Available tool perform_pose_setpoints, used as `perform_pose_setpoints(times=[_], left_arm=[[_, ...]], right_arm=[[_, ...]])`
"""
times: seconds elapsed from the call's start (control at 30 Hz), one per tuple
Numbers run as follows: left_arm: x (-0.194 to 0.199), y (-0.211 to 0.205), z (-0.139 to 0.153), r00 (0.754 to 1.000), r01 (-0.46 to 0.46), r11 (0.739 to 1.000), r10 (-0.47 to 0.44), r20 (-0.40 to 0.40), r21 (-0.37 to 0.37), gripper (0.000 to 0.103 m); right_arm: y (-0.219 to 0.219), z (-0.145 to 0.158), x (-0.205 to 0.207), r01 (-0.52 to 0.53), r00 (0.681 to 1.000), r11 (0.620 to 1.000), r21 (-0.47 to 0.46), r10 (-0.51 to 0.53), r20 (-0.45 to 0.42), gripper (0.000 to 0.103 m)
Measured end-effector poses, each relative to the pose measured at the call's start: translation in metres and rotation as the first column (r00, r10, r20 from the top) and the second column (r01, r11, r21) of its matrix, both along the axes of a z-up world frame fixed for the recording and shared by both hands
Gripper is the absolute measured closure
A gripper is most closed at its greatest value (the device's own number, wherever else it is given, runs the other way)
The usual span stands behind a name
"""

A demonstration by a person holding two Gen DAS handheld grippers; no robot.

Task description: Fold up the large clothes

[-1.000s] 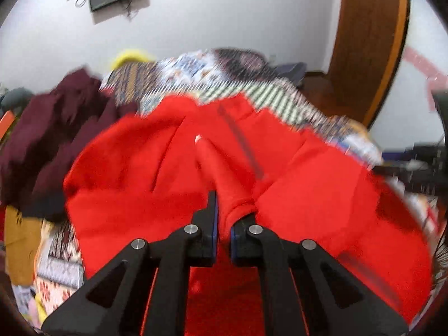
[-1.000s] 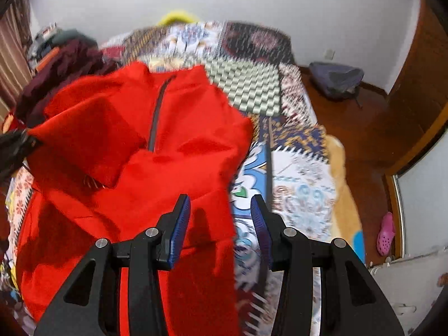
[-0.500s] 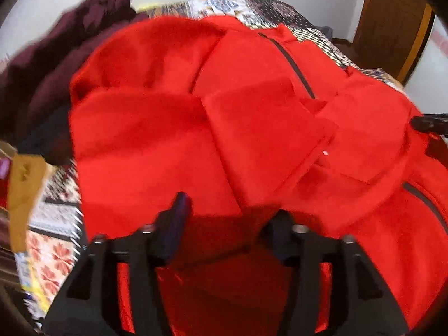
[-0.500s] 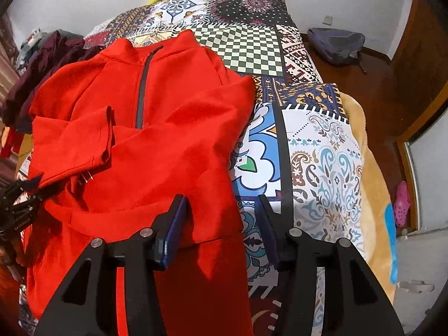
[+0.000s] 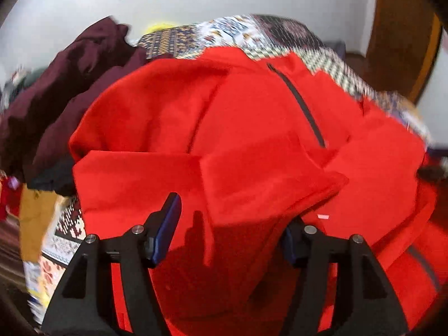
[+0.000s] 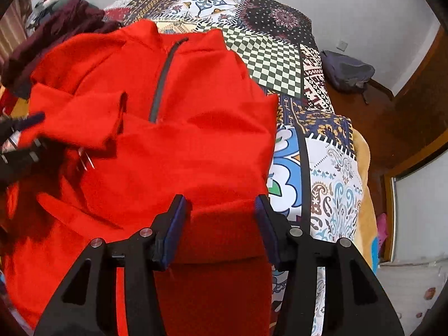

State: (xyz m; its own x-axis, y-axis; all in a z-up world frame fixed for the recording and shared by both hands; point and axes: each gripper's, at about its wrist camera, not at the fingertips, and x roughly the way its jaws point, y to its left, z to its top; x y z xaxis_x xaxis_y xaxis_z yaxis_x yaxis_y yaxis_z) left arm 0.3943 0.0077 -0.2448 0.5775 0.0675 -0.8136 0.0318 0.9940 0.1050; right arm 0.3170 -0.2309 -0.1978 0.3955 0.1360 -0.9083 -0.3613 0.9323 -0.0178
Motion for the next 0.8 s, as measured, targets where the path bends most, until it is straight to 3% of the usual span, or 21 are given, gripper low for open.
perform_pose_setpoints(times=[0.17,0.3,0.43,0.6,0.8], left_arm=[[-0.012,0.053,0.01,0.993,-0.112,0.99,0.114,0.019,-0.087,0.04],[-0.031,0.093,-0.006,0.98,-0.2,0.974,0.196,-0.04,-0.106,0.04],[-0.051,0.125,-0.019,0.958,-0.285,0.948,0.277,-0.071,-0.14,0.04],[-0.08,0.156,-0.028,0.935,-0.354,0.911,0.34,-0.102,-0.211,0.04],[-0.091,0.156,-0.023,0.943,-0.331,0.932,0.324,-0.072,-0.146,0.04]], right_arm=[[-0.009,-0.002,-0.002,0.005,1.0,1.0,0.018,-0.005,-0.011,0.05],[-0.017,-0.009,-0.003,0.041,0.998,0.997,0.071,-0.038,-0.046,0.044],[-0.025,-0.009,0.0,0.072,0.995,0.988,0.137,-0.063,-0.073,0.044],[-0.019,-0.01,0.0,0.079,0.995,0.992,0.103,-0.072,-0.069,0.044],[-0.019,-0.008,-0.002,0.096,0.993,0.992,0.078,-0.09,-0.072,0.044]])
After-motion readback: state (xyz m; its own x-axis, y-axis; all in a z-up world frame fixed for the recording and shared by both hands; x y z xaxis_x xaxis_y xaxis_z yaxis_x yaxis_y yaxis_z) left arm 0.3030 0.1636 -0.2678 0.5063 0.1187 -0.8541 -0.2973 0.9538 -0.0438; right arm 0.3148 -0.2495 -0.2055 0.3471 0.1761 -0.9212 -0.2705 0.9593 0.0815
